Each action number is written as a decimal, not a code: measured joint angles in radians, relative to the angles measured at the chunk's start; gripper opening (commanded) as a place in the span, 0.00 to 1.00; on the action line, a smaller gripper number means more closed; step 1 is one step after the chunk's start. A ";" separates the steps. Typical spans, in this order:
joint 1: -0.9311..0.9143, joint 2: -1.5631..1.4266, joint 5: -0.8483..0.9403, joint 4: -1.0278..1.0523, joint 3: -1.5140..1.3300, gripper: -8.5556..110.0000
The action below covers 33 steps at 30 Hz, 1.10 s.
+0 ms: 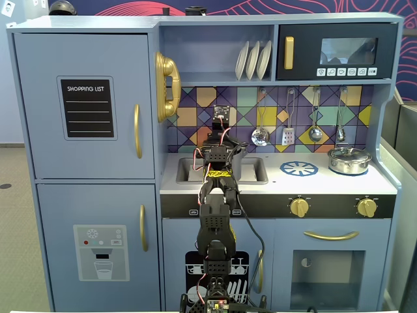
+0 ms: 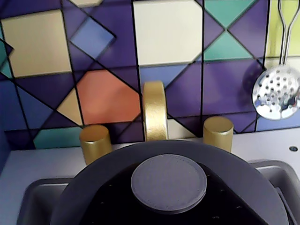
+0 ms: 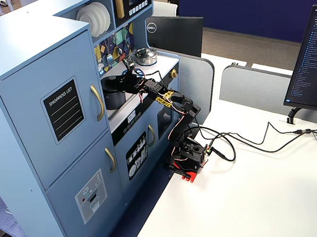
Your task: Pick up the lid from the counter and put it on the gray recipient
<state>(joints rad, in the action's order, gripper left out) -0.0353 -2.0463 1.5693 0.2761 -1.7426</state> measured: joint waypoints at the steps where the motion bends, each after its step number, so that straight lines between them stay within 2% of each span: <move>1: 0.000 0.008 0.000 -0.008 0.000 0.07; 20: 0.002 0.074 0.014 -0.061 0.000 0.07; 21: 0.002 0.074 0.018 -0.061 0.000 0.08; 23: 0.002 0.074 0.028 -0.061 -0.011 0.18; 26: 0.002 0.051 0.031 -0.014 -0.014 0.23; 33: 0.020 -0.137 0.044 0.278 -0.015 0.22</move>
<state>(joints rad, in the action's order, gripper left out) -0.0153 -2.1829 1.6137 0.5538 -1.7579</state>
